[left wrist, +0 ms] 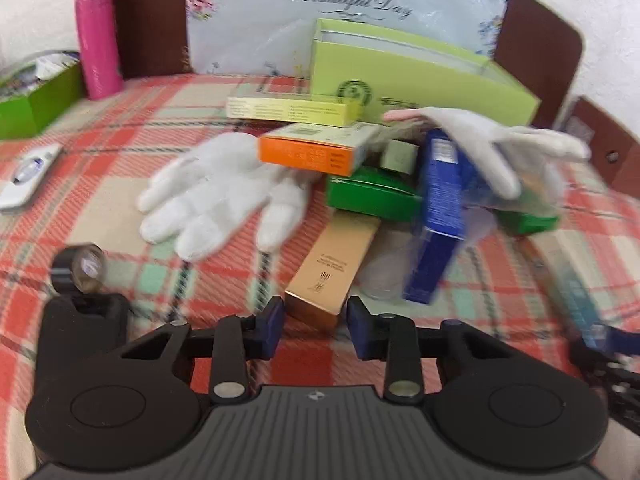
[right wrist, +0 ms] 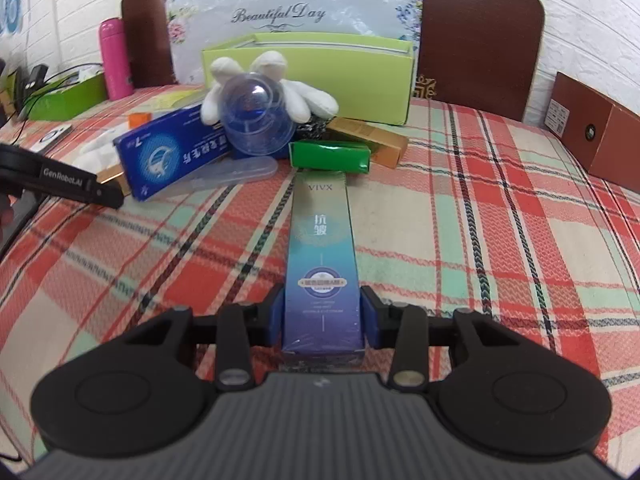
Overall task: Organize objects
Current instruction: 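Grasp the tan box with the left gripper while the right grasps the teal VIVX box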
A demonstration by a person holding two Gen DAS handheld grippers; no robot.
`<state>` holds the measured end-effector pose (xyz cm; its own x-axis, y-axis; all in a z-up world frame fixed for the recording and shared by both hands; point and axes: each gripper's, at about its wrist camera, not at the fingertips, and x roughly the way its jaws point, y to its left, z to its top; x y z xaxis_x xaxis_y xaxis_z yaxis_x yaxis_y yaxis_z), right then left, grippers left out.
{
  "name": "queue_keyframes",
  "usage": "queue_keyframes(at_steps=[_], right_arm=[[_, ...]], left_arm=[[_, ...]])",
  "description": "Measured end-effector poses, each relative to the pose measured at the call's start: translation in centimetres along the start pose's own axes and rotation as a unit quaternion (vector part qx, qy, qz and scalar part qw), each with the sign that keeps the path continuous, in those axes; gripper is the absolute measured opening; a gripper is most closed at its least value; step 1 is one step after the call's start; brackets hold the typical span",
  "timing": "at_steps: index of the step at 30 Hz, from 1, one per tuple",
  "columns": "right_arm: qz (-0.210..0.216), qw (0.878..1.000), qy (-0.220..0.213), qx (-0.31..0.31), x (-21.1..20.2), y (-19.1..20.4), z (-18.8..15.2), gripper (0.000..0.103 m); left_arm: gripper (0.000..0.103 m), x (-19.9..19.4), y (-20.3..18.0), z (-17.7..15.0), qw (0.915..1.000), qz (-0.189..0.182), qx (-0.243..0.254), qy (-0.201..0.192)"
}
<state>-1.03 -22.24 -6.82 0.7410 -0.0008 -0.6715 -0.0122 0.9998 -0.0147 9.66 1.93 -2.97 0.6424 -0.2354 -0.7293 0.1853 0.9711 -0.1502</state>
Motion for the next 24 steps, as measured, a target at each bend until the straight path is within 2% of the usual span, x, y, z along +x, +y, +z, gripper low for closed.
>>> queue_keyframes(at_steps=[1, 3, 6, 10, 17, 19, 20, 21, 24], right_arm=[[0.004, 1.000, 0.000, 0.000, -0.1, -0.1, -0.1, 0.039], [0.002, 1.000, -0.004, -0.002, -0.1, 0.0, 0.0, 0.050], [-0.001, 1.000, -0.015, 0.002, 0.4, 0.2, 0.6, 0.050], [-0.001, 1.000, -0.026, 0.002, 0.9, 0.5, 1.6, 0.051], [-0.009, 1.000, -0.025, -0.009, 2.5, 1.2, 3.0, 0.051], [-0.009, 1.000, -0.023, -0.009, 2.9, 1.1, 3.2, 0.051], [-0.010, 1.000, -0.023, -0.008, 2.9, 1.0, 3.2, 0.051], [-0.010, 1.000, -0.023, -0.006, 2.9, 0.9, 3.1, 0.051], [-0.009, 1.000, -0.017, 0.004, 3.3, 0.5, 3.0, 0.051]], left_arm=[[0.035, -0.4, 0.2, -0.3, 0.9998, -0.017, -0.011, -0.002], [0.036, -0.6, 0.2, -0.5, 0.9997, -0.014, -0.016, -0.009], [0.036, 0.0, 0.1, -0.2, 0.9998, 0.008, -0.016, -0.010], [0.036, 0.9, 0.0, 1.0, 0.9998, 0.010, -0.020, -0.004], [0.036, 2.0, -0.4, 1.9, 1.0000, 0.007, 0.005, -0.002], [0.048, 1.5, -0.5, 1.8, 0.9999, 0.007, 0.011, -0.009], [0.061, 1.1, -0.6, 1.7, 0.9997, 0.004, 0.013, -0.019], [0.068, 0.8, -0.7, 1.6, 0.9995, 0.005, 0.015, -0.028], [0.069, 0.9, -0.8, 1.9, 0.9989, 0.022, 0.021, -0.036]])
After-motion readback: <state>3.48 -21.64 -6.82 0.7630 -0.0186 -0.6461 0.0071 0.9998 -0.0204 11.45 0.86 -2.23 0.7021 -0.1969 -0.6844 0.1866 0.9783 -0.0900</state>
